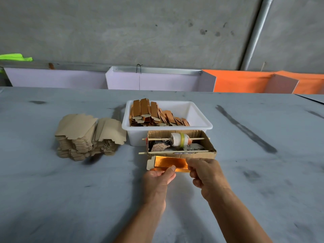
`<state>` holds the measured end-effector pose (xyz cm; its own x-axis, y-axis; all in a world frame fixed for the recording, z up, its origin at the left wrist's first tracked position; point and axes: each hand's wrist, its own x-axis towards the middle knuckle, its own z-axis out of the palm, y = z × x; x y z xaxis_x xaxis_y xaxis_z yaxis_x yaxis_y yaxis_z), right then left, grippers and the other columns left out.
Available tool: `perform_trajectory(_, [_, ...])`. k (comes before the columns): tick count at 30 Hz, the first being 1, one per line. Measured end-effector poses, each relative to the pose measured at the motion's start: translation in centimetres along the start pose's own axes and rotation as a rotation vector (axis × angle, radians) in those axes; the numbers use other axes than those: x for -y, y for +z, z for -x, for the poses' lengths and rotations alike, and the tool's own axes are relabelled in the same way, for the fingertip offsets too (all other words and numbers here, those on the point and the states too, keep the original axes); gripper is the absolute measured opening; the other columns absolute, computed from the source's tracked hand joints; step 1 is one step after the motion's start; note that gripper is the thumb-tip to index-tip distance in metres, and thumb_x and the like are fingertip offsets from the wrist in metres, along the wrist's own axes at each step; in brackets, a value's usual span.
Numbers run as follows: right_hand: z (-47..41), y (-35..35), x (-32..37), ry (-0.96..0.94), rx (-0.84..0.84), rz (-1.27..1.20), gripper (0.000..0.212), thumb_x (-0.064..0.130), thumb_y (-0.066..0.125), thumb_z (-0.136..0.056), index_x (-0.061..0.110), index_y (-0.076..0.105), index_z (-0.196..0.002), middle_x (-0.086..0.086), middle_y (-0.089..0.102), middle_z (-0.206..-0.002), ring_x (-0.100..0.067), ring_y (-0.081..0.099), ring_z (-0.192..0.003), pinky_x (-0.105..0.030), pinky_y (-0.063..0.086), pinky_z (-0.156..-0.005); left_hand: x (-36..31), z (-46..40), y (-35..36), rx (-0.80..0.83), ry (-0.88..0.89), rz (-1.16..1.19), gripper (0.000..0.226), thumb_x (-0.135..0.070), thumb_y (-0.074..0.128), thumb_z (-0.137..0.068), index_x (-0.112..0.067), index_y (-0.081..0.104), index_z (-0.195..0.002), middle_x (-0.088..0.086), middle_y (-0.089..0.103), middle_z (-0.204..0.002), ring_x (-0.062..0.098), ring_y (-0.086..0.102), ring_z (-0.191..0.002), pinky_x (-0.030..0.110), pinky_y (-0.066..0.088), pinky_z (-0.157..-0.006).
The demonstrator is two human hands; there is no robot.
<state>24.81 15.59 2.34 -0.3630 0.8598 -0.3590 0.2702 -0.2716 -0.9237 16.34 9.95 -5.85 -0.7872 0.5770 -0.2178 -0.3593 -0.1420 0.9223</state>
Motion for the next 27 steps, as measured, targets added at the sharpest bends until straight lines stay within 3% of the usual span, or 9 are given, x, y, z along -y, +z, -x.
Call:
perform_trajectory(4, [-0.1,0.1,-0.5,-0.005,0.008,-0.006,0.021,0.013,0.059,-0.091,0.003,0.057,-0.072,-0.007,0.04,-0.058,-0.012,0.033,-0.051,-0.021,0.028,-0.043,-0.2,0.1,0.0,0.008,0.002,0.019,0.014,-0.014,0.076,-0.075,-0.012,0.066,-0.084,-0.001,0.074,-0.082,0.021,0.07,-0.085,0.036,0.05,-0.088])
perform_trajectory(13, [-0.2,0.3,-0.5,-0.017,0.01,-0.017,0.024,0.015,0.059,-0.091,0.003,0.059,-0.071,-0.007,0.04,-0.06,-0.012,0.035,-0.051,-0.021,0.03,-0.043,-0.4,0.2,0.0,0.01,0.006,0.014,0.014,-0.013,0.076,-0.076,-0.013,0.065,-0.084,0.001,0.073,-0.086,0.017,0.07,-0.081,0.041,0.049,-0.093])
perform_trajectory(20, [-0.2,0.1,-0.8,-0.004,0.01,-0.022,0.021,0.016,0.06,-0.091,0.003,0.061,-0.076,-0.007,0.041,-0.061,-0.012,0.036,-0.052,-0.02,0.03,-0.043,-0.1,0.0,0.0,0.011,0.012,0.016,0.014,-0.013,0.076,-0.075,-0.018,0.064,-0.081,-0.012,0.072,-0.068,0.006,0.069,-0.066,0.03,0.051,-0.078])
perform_trajectory(27, [-0.7,0.3,-1.1,-0.017,0.012,-0.024,0.021,0.016,0.06,-0.091,0.003,0.059,-0.073,-0.006,0.041,-0.06,-0.012,0.035,-0.051,-0.02,0.029,-0.042,-0.2,0.0,-0.1,0.016,0.008,0.042,0.013,-0.011,0.075,-0.075,-0.015,0.066,-0.084,-0.006,0.074,-0.075,0.013,0.07,-0.074,0.026,0.051,-0.072])
